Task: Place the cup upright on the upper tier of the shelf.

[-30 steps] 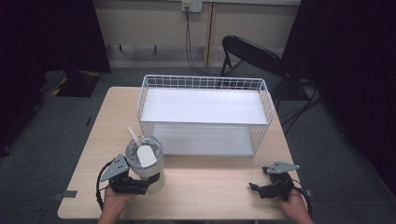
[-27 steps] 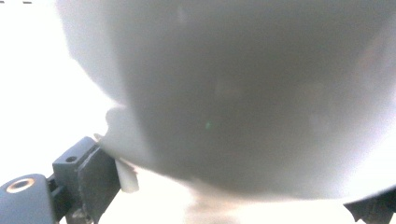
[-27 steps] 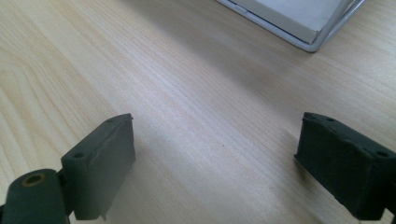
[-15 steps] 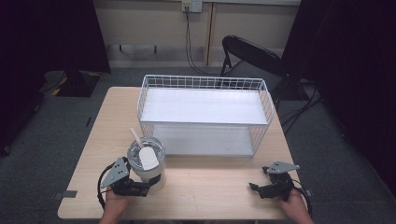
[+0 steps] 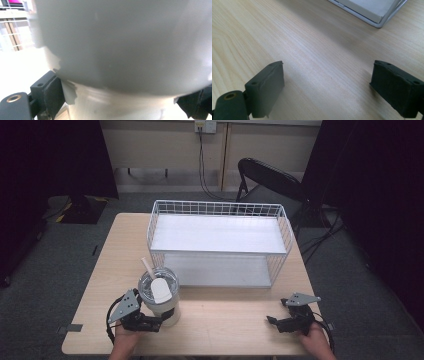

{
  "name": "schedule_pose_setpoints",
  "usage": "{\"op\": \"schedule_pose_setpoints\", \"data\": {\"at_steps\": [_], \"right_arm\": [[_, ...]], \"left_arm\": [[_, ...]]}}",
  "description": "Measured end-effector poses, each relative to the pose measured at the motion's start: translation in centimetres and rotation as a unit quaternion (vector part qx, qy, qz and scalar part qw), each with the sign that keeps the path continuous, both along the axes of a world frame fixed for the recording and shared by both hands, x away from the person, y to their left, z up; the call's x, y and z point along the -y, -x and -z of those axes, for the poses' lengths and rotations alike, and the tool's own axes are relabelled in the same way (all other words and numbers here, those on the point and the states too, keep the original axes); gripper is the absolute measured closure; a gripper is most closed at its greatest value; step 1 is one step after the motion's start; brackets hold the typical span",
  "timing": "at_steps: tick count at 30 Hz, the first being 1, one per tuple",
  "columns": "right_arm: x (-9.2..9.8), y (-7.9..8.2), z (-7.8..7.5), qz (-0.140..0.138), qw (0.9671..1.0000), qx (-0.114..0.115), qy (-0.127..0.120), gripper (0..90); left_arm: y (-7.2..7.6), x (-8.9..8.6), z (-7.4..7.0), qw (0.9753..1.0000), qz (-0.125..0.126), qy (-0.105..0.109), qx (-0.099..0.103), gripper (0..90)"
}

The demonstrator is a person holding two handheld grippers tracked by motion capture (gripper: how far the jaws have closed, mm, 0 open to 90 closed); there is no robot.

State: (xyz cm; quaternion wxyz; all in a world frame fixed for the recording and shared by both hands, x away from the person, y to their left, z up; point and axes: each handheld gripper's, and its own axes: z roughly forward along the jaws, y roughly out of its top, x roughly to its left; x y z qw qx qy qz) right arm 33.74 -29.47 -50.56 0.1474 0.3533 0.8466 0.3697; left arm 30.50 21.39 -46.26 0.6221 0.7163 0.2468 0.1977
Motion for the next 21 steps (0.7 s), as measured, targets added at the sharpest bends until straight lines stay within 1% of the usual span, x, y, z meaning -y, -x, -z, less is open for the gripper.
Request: {"op": "schedule_pose_setpoints", "data": {"at_steps": [3, 5, 8, 11, 13, 14, 16, 17, 19, 21], "right_arm": [[0.0, 0.0, 0.0, 0.000, 1.0000, 0.000, 0.000, 10.7], [0.0, 0.0, 0.0, 0.000, 1.0000, 0.000, 0.000, 10.7], [0.0, 0.0, 0.0, 0.000, 1.0000, 0.000, 0.000, 10.7], [0.0, 0.0, 0.0, 0.000, 1.0000, 0.000, 0.000, 10.7], [0.0, 0.0, 0.0, 0.000, 1.0000, 0.000, 0.000, 10.7], [0.0, 0.0, 0.0, 0.000, 1.0000, 0.000, 0.000, 10.7], [0.0, 0.0, 0.0, 0.000, 1.0000, 0.000, 0.000, 10.7], [0.0, 0.0, 0.0, 0.000, 1.0000, 0.000, 0.000, 10.7], [0.0, 0.0, 0.0, 0.000, 1.0000, 0.000, 0.000, 10.7], [0.0, 0.0, 0.0, 0.000, 1.0000, 0.000, 0.000, 10.7]], "left_arm": [[0.0, 0.2, -0.3, 1.0000, 0.002, 0.004, 0.002, 9.3], [0.1, 0.3, -0.9, 1.0000, 0.003, 0.001, 0.006, 9.3], [0.1, 0.6, -1.5, 1.0000, 0.006, 0.003, 0.003, 9.3], [0.0, 0.7, -1.9, 1.0000, 0.006, -0.001, 0.002, 9.3], [-0.1, 0.8, -2.3, 1.0000, 0.008, -0.003, -0.003, 9.3], [-0.2, 0.9, -2.5, 0.9999, 0.010, -0.003, -0.009, 9.3], [-0.3, 0.9, -2.5, 0.9999, 0.012, -0.003, -0.009, 9.3], [-0.4, 1.0, -2.6, 0.9998, 0.013, 0.000, -0.017, 9.3], [-0.5, 1.0, -2.7, 0.9997, 0.010, 0.003, -0.021, 9.4], [-0.6, 1.1, -2.9, 0.9997, 0.010, 0.002, -0.024, 9.4]]}}
